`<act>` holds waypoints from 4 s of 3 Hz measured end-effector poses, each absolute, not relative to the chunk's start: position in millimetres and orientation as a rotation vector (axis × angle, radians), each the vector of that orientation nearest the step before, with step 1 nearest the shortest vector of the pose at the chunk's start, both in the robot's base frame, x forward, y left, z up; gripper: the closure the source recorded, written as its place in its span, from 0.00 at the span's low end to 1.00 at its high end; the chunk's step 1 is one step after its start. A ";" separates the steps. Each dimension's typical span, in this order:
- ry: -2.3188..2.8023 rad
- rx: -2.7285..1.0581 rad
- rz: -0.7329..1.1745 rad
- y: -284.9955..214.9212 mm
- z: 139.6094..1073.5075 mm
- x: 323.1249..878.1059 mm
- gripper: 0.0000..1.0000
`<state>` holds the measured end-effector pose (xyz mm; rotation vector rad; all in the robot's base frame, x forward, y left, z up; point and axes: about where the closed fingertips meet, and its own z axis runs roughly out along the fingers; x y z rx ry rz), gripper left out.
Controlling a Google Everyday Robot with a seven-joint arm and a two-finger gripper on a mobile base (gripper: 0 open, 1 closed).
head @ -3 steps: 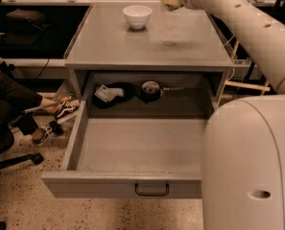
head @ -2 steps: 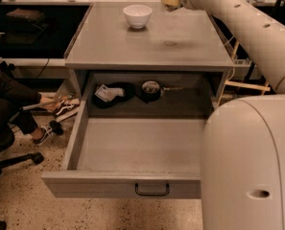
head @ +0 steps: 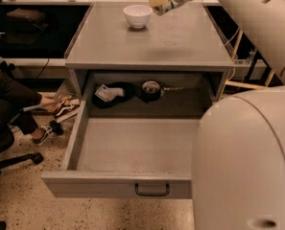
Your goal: Place 7up can into top drawer
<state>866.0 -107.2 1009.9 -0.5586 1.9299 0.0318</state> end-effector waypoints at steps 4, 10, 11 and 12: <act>2.264 -0.616 0.065 -65.0 999.6 741.2 1.00; 2.642 -0.365 -0.061 -87.1 827.0 588.2 1.00; 2.745 -0.280 0.003 -98.0 733.3 577.7 1.00; 2.844 -0.257 0.138 -101.0 666.4 565.0 1.00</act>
Offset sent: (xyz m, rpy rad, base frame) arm -0.0566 0.0413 -0.0014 -0.0246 0.1579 0.0035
